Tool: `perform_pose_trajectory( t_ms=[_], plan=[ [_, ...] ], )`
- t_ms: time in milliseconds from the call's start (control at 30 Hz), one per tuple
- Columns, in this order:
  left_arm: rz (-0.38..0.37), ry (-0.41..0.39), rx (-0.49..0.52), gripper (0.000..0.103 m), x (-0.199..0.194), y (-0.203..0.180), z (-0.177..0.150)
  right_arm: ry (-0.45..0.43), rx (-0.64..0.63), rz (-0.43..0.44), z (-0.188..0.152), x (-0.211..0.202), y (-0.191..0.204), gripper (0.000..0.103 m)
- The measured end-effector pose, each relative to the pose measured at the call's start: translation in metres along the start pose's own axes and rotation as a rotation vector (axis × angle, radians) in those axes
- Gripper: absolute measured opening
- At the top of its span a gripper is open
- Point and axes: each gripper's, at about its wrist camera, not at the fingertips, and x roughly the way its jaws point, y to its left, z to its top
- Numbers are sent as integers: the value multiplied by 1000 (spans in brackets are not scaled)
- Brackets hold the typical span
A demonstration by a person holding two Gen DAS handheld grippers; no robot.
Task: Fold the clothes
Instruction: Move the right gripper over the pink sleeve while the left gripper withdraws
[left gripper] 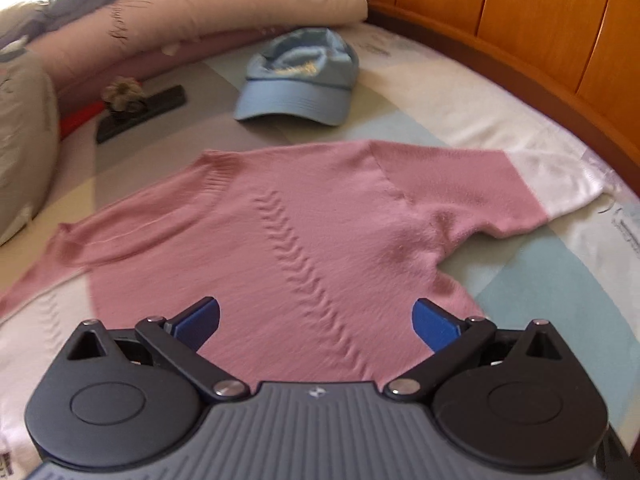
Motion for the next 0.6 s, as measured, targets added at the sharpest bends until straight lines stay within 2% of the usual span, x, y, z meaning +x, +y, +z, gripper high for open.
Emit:
perform_pose_trajectory(
  t_ms=[133,233,333,433,533,600],
  plan=[
    [12,28,5,102,-20,23,-28,-2,44,-19,-14,-20,-8,103],
    [44,64,9,102,-27,36,-55,7,30,-50,-22,-31,2,103],
    [44,68,30,102,-37,41,-81,17,7,-52,-27,-40,15,103],
    [65,23,149,102,-53,35,-101,40,-35,-22,-37,-40,26,103],
    [86,-31,260,102,-66,27,-117,-12,-11,-9,-47,-44,22,103],
    [54,-36,285,102,-69,26,-129,-20,-13,5,-49,-46,19,103]
  ],
)
